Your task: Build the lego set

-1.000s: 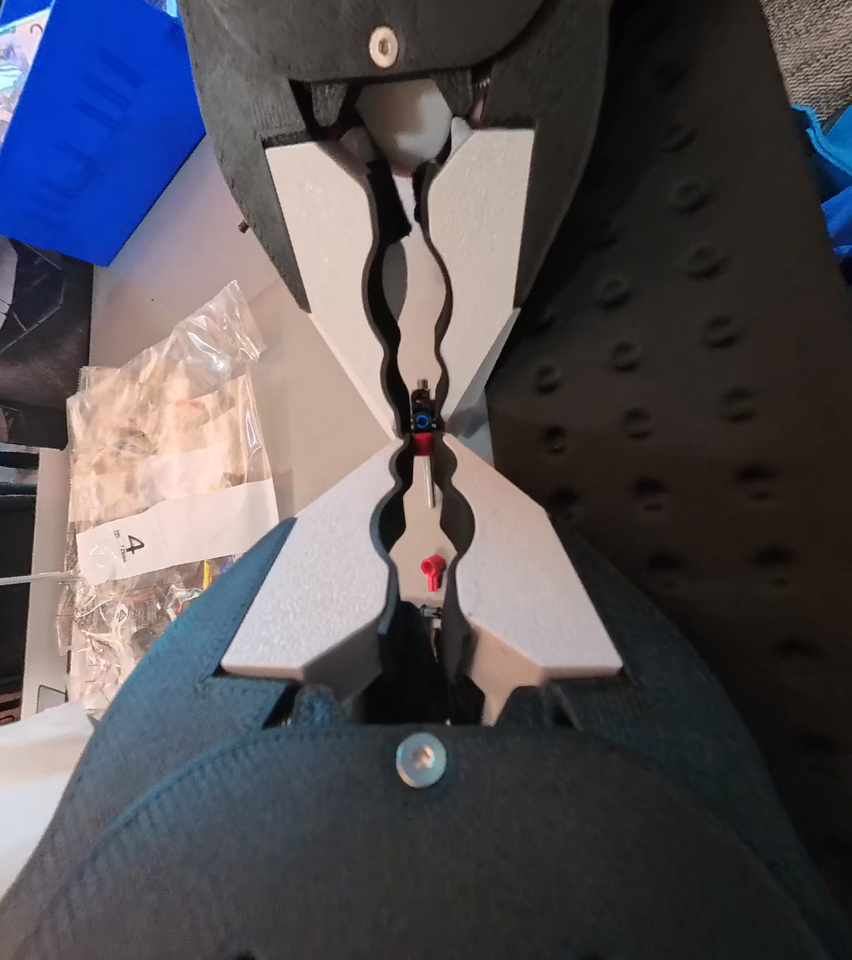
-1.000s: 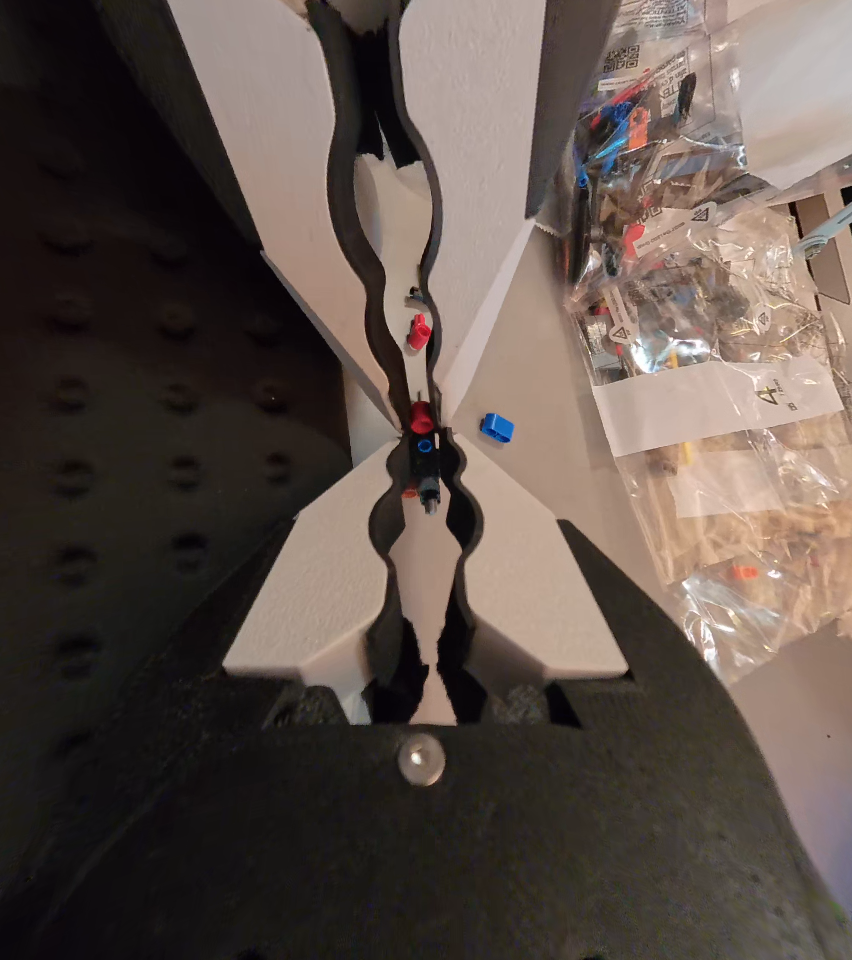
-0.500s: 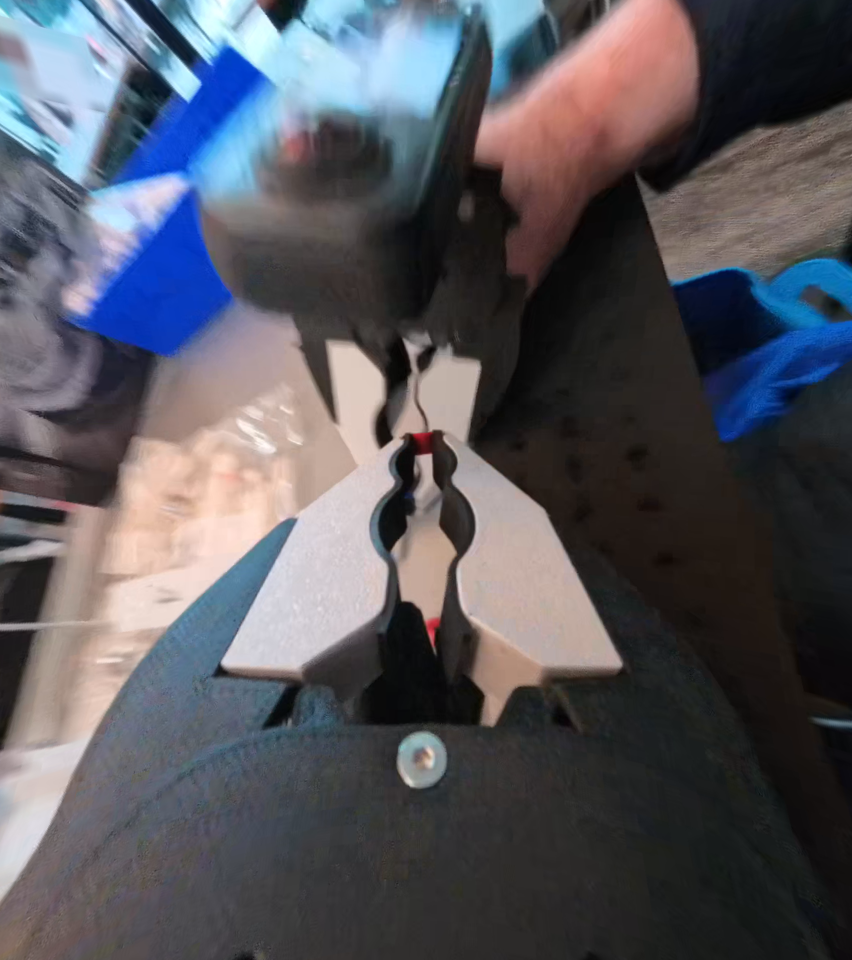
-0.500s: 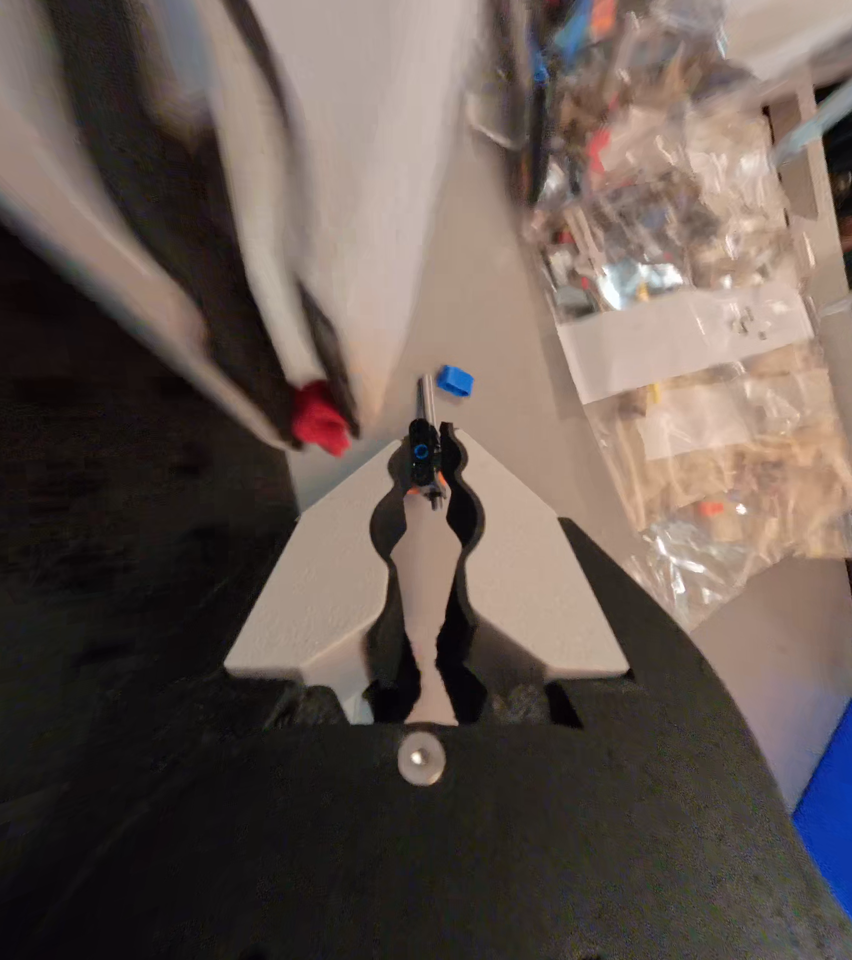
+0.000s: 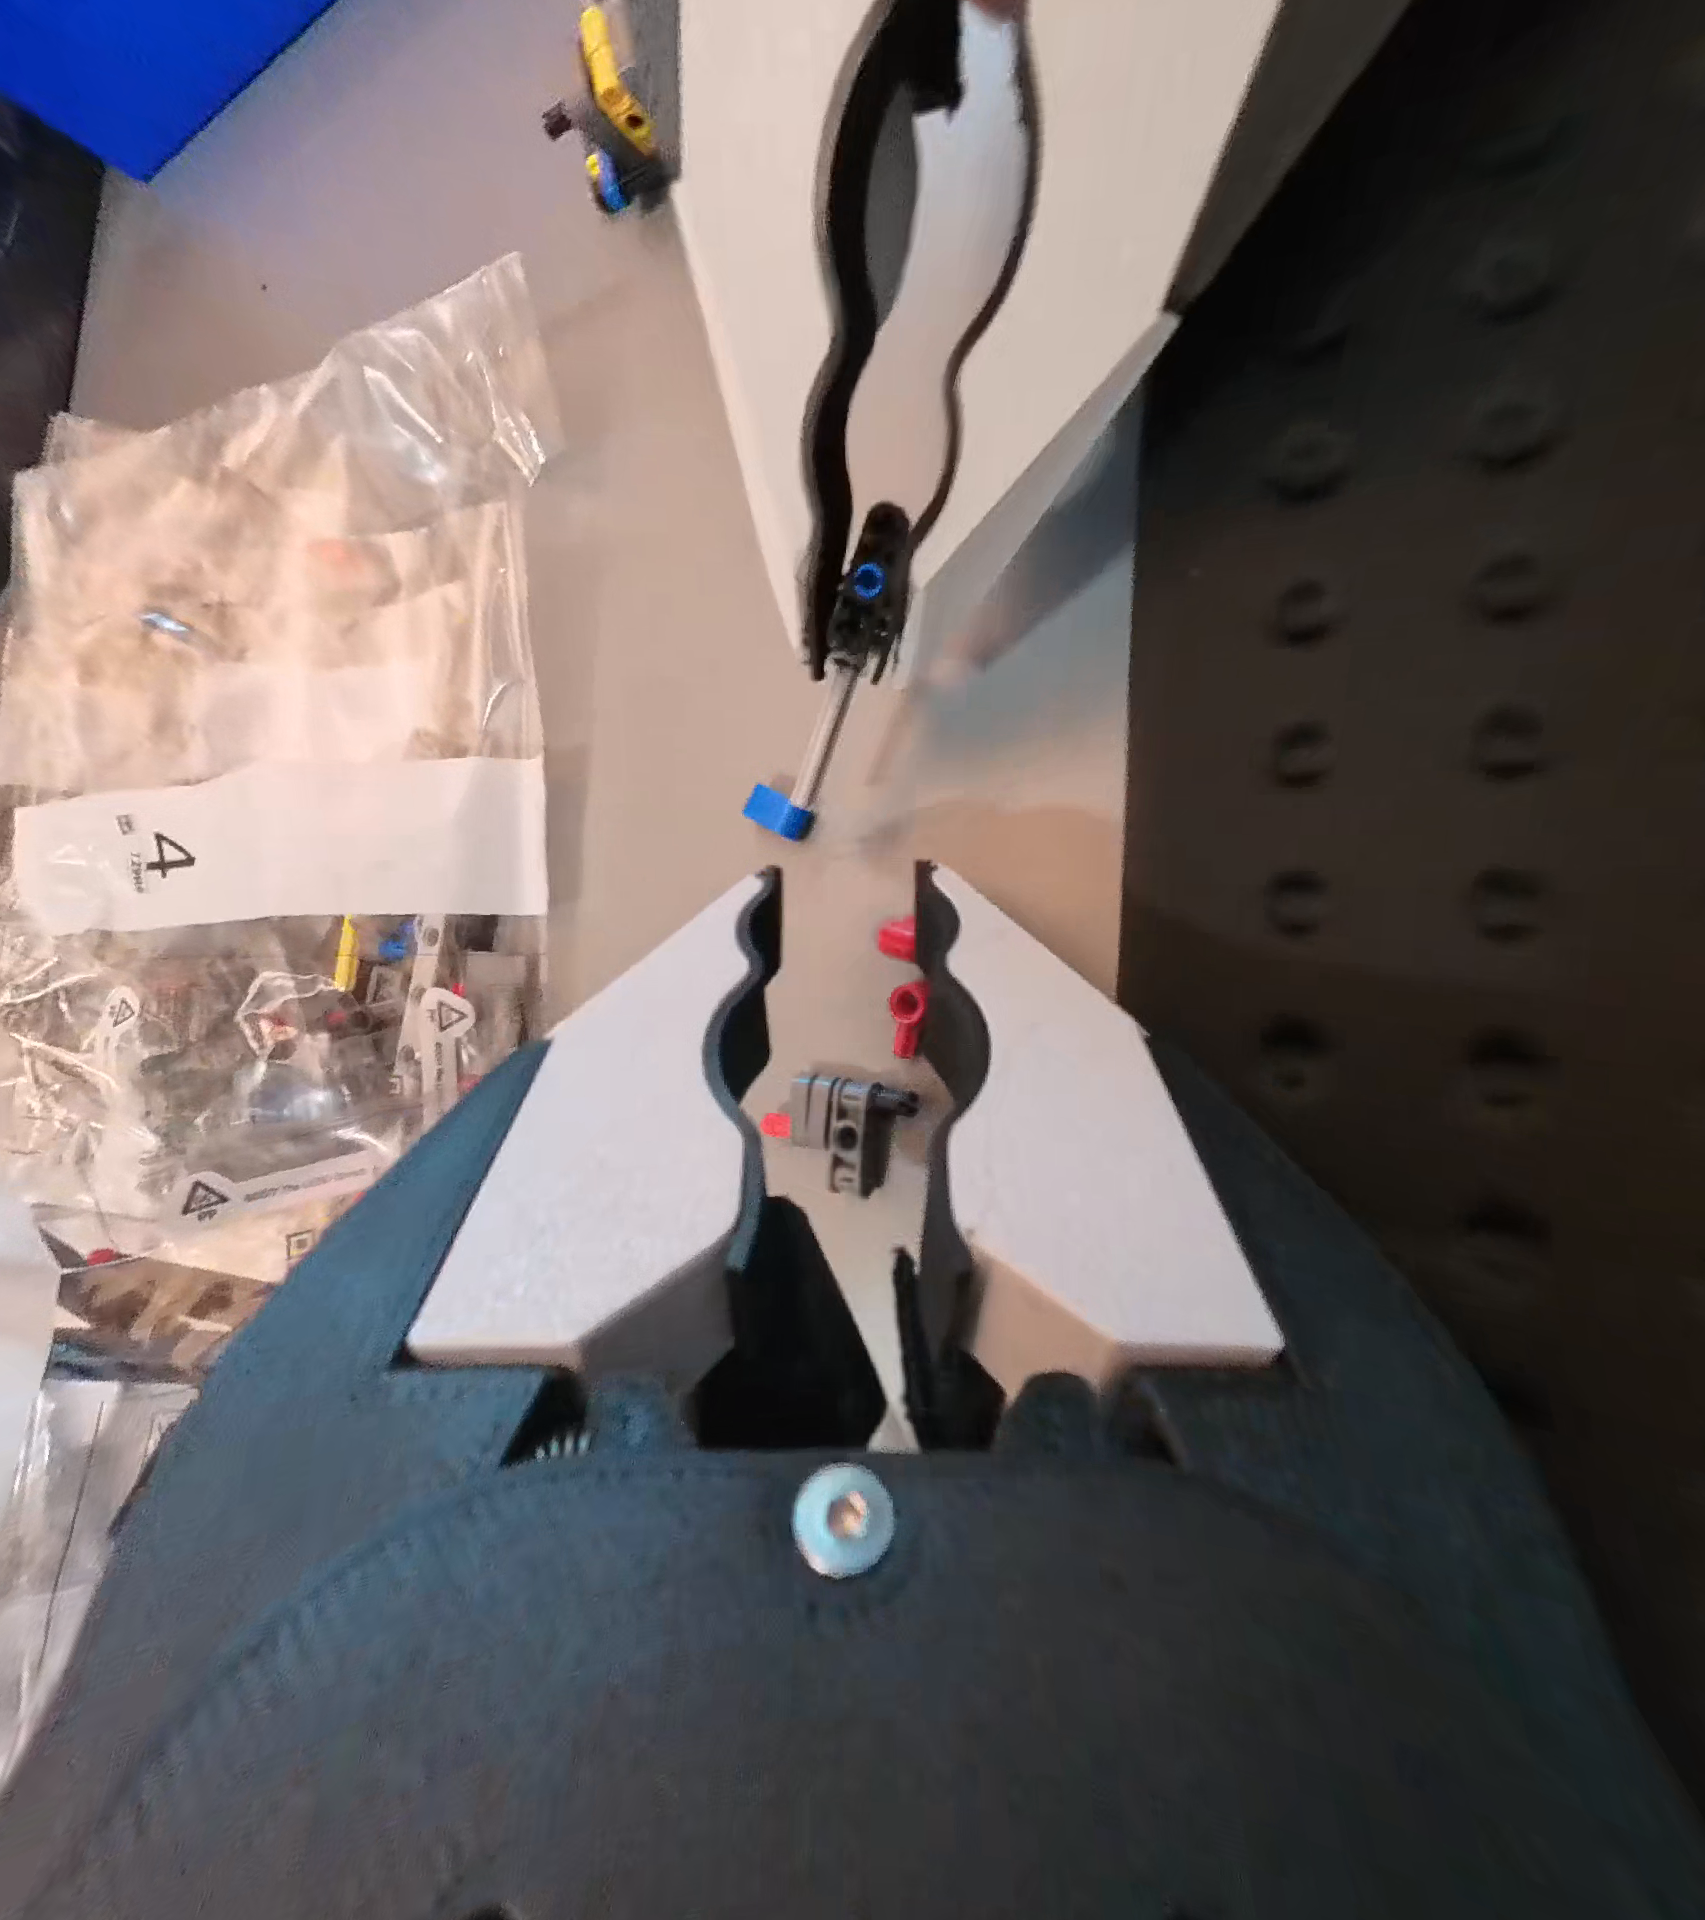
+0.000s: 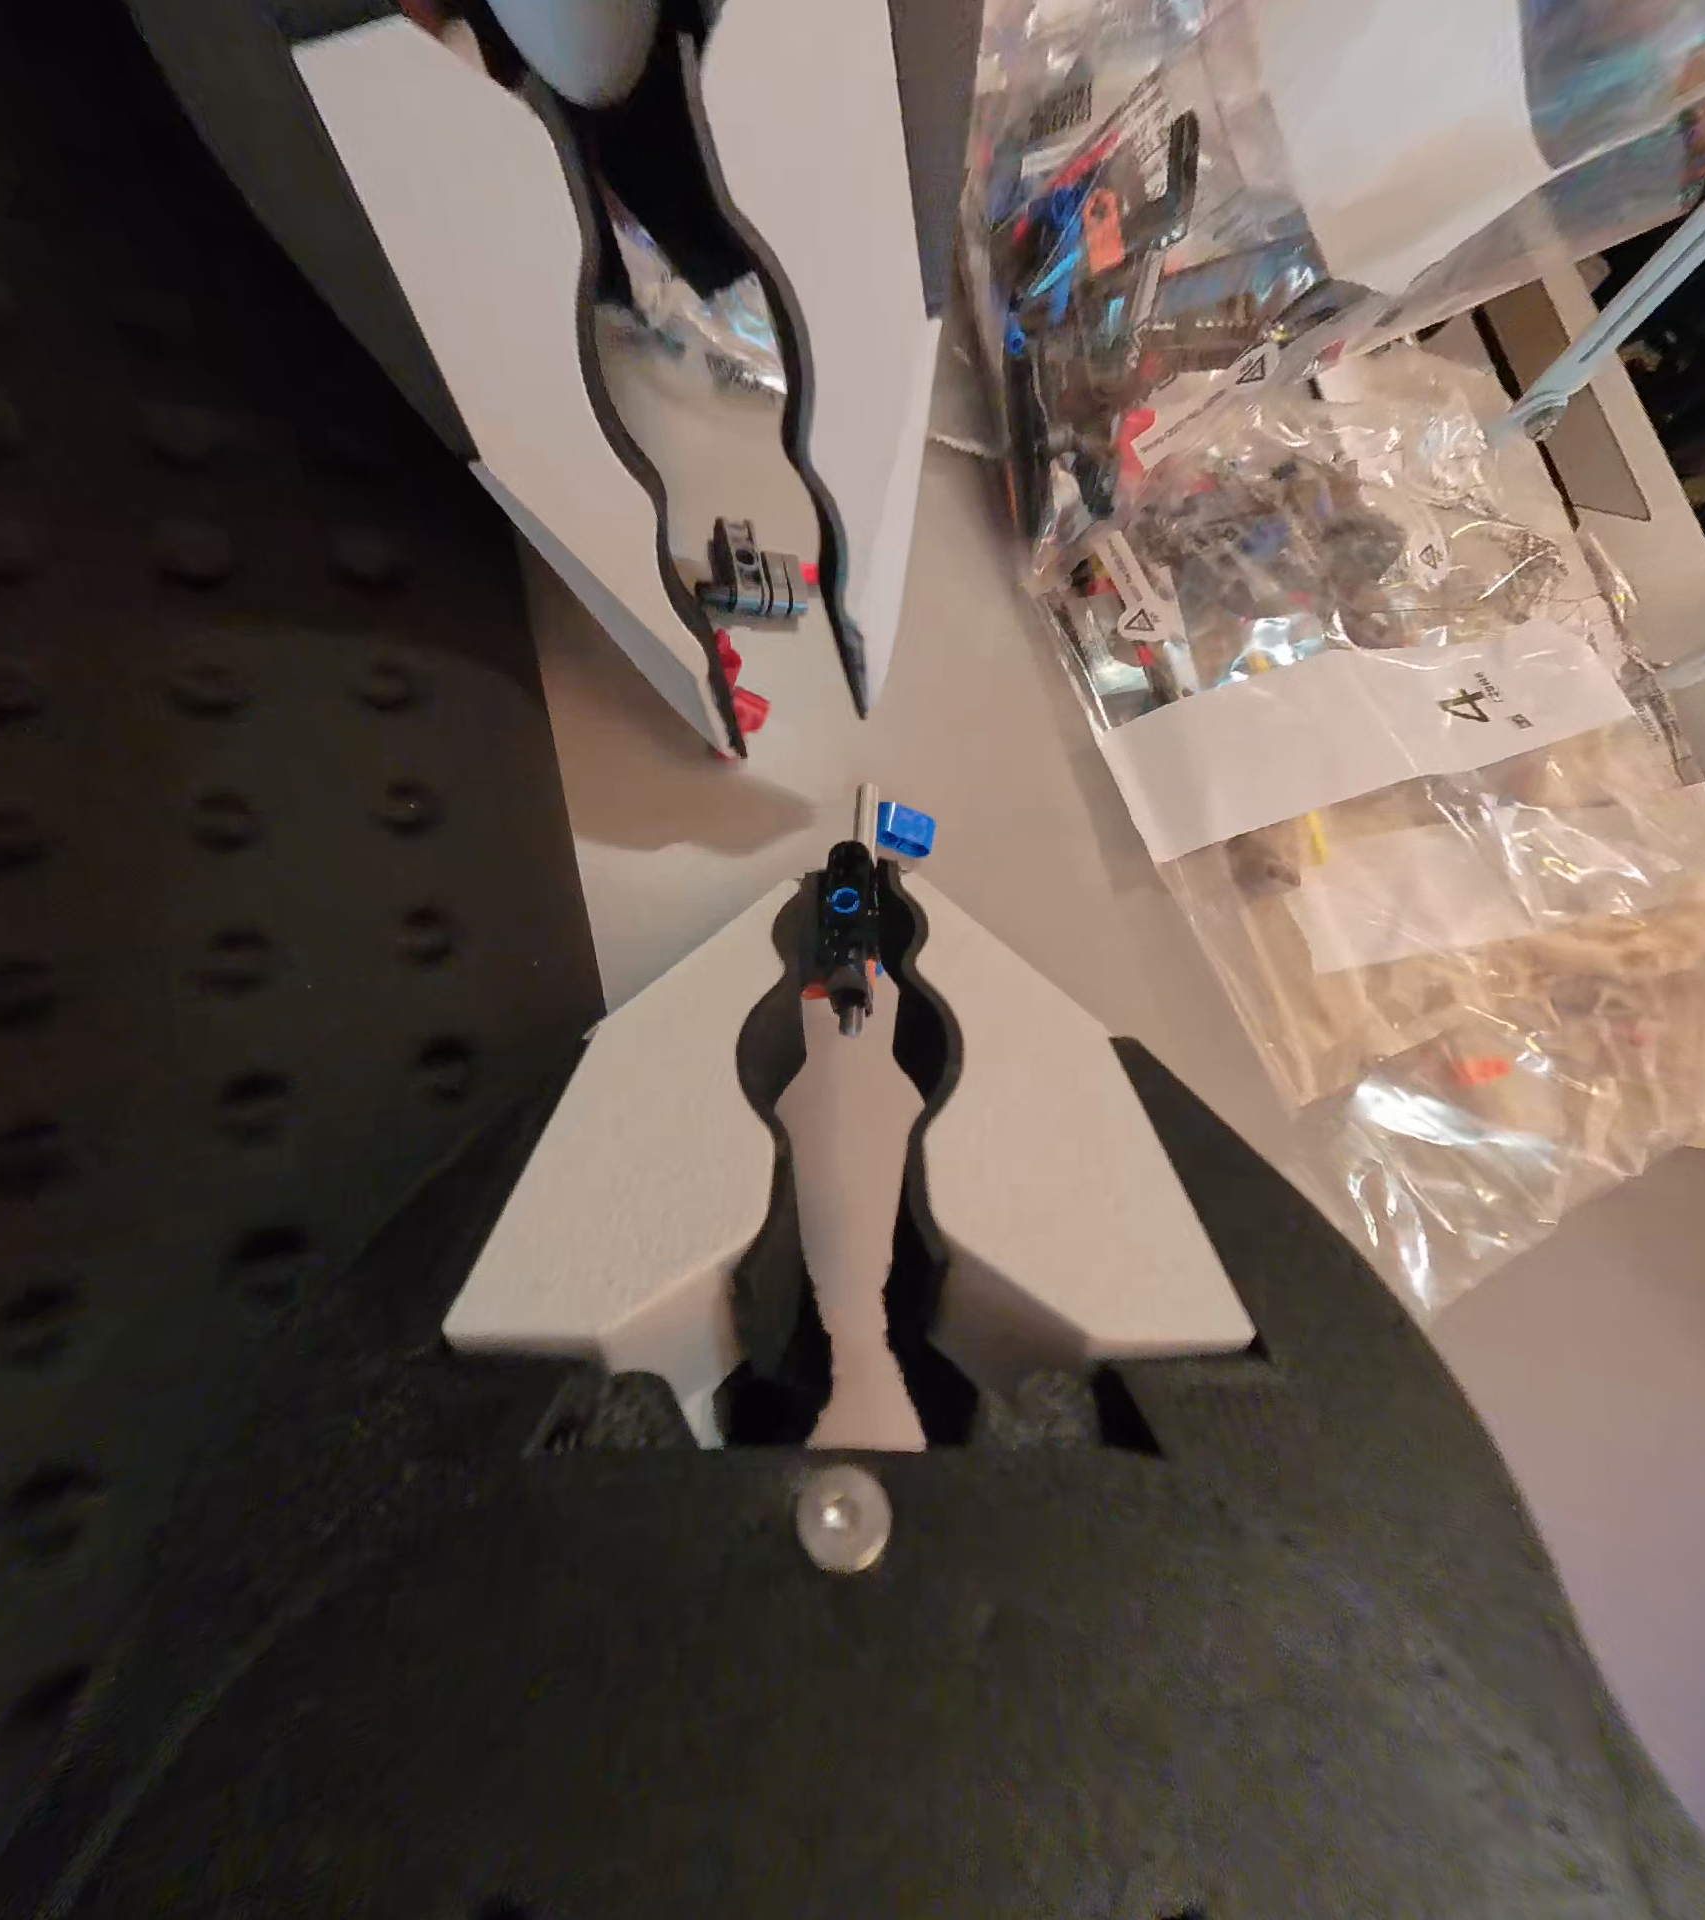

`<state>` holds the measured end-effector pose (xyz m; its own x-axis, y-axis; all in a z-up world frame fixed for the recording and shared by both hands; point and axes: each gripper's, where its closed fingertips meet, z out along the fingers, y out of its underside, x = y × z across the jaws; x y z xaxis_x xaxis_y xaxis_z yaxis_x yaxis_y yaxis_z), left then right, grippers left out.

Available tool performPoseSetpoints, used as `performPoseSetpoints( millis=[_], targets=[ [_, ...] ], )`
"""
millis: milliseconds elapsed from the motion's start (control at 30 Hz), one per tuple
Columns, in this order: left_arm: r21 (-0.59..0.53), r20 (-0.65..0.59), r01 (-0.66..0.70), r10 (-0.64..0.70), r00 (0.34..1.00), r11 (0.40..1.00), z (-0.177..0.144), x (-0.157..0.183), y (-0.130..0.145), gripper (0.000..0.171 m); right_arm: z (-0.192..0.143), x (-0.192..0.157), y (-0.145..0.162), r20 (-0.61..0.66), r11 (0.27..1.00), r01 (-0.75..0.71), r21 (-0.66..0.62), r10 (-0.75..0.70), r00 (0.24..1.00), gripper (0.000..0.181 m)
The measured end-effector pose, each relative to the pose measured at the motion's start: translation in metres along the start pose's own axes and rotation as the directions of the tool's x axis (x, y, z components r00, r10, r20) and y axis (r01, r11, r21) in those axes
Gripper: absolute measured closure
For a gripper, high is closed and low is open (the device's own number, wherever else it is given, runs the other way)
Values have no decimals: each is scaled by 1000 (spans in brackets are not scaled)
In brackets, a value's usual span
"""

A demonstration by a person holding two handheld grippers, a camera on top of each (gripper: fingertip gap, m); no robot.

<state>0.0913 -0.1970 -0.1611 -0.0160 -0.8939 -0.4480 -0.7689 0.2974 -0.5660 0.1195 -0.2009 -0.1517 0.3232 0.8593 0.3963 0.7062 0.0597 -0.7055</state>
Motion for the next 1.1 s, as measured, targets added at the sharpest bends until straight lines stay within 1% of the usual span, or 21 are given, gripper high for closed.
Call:
performPoseSetpoints(
  millis=[67,167,267,300,367,400,467,533,633,700,733,800,900,967,1033,1100],
  targets=[
    [9,19,-4,4,1000,1000,0,-3,-1,141,-2,-1,-4,21,999,-12,35,12,1000,173],
    [43,27,-28,27,999,999,-2,-2,-10,141,-4,-4,-9,40,998,-8,67,6,999,173],
    [50,20,-41,40,999,998,2,-1,-18,146,-12,-6,-19,73,989,-31,148,20,997,172],
    [56,5,-39,39,999,998,3,0,-20,150,-15,-6,-22,84,983,-42,176,28,996,173],
    [89,16,-49,48,999,995,2,-2,-26,166,-20,-6,-27,105,974,-65,217,43,994,172],
    [95,-8,-41,42,999,995,1,0,-28,167,-22,-4,-29,110,968,-81,237,56,992,172],
    [120,-66,30,-23,998,992,1,2,-31,168,-25,0,-31,118,957,-122,263,94,989,171],
    [148,-132,123,-103,986,981,0,3,-34,168,-29,6,-32,112,945,-156,287,129,985,157],
    [219,-198,245,-203,959,944,-9,-4,-43,168,-35,14,-34,110,926,-198,321,171,979,151],
    [260,-255,307,-242,936,915,-14,-4,-48,168,-39,17,-37,130,908,-231,350,197,972,152],
    [269,-276,320,-246,929,908,-15,-3,-50,168,-40,17,-38,142,901,-246,357,208,968,156],
    [281,-275,325,-249,929,903,-15,-4,-52,168,-43,15,-40,179,890,-264,371,211,961,164],
    [284,-292,330,-247,924,900,-14,-3,-55,168,-46,15,-41,194,883,-273,382,212,958,165],
    [277,-286,326,-247,926,904,-12,-3,-53,167,-45,15,-40,174,892,-260,371,208,962,165],
    [284,-274,334,-258,926,899,-13,-7,-53,153,-41,15,-37,149,907,-242,346,201,968,165],
    [305,-259,334,-260,930,892,-16,-12,-54,149,-38,14,-34,128,922,-216,320,184,975,165]
  ],
)
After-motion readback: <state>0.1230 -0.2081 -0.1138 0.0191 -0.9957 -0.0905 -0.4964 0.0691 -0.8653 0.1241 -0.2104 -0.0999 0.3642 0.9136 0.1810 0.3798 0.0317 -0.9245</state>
